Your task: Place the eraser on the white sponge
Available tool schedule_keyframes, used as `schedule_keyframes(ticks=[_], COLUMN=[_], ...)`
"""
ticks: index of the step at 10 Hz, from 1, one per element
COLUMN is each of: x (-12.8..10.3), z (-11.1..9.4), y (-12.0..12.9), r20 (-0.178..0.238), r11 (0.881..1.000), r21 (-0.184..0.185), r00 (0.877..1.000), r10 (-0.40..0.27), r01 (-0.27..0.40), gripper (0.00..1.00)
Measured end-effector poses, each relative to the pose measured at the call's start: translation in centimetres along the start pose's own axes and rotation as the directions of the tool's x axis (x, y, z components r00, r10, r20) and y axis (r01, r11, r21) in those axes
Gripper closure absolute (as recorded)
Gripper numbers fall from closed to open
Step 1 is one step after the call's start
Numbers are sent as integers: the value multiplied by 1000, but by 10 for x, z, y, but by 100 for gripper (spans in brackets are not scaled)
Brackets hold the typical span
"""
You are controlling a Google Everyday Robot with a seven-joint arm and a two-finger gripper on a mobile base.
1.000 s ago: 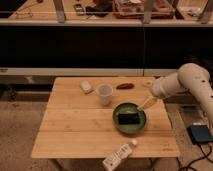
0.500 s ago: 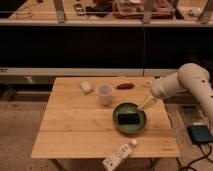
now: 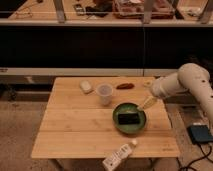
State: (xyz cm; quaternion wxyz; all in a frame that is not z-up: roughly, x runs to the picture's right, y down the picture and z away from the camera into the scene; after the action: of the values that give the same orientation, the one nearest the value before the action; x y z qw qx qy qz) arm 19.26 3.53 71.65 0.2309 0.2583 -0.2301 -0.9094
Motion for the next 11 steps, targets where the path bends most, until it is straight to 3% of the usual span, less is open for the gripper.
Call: schedule_keyframes(ticks=[4, 6, 7, 11], x=[-3, -18, -33, -72], z=[2, 16, 32, 77], y=[0, -5, -11, -26], r20=[12, 56, 100, 200], r11=[1000, 998, 996, 990], r21=[-4, -1, 6, -1], r00=[1000, 997, 991, 970], r10=[-13, -61, -91, -139], r01=[13, 61, 91, 142], gripper=[20, 20, 20, 20])
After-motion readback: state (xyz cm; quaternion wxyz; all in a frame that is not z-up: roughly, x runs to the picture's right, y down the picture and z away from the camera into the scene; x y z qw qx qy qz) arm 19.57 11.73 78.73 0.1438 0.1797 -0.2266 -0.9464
